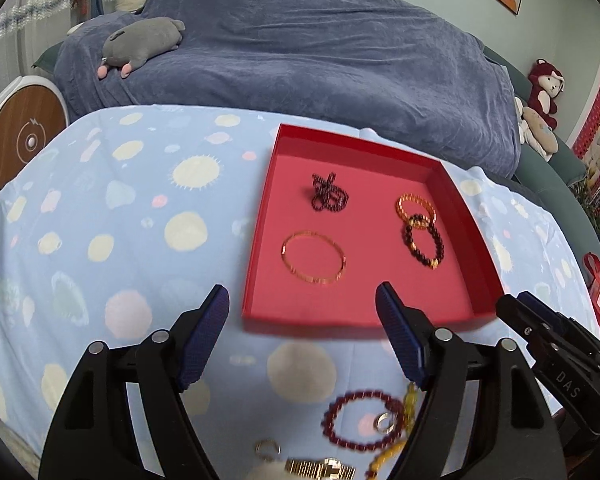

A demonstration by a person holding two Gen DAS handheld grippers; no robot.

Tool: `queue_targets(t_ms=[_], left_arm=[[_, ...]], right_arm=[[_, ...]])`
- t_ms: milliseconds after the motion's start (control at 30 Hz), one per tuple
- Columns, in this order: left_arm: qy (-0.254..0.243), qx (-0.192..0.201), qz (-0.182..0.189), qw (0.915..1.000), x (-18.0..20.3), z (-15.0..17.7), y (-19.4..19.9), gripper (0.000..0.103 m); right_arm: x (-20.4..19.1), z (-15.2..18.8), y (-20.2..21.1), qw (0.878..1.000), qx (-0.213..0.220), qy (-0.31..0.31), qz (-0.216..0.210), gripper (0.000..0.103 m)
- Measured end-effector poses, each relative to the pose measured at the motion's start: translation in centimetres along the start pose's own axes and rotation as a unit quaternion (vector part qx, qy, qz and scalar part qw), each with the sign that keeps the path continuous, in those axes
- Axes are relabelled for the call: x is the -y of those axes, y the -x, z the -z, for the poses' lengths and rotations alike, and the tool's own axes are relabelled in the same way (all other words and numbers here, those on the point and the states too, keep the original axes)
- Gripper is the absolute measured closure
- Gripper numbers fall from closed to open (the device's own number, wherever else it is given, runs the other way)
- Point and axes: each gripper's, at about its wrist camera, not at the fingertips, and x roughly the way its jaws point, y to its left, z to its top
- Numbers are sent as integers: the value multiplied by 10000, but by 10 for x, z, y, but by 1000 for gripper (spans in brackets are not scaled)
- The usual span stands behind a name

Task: Organize jewelry
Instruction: 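Return to the table and grasp the yellow bead bracelet with the right gripper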

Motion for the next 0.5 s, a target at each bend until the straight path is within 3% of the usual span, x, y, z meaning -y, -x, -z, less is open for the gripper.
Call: queue_targets(t_ms=[500], left_arm=[[78,-468,-106,9988,-15,76,27,31]], right_arm=[[4,61,31,9992,-380,-86,24,62]])
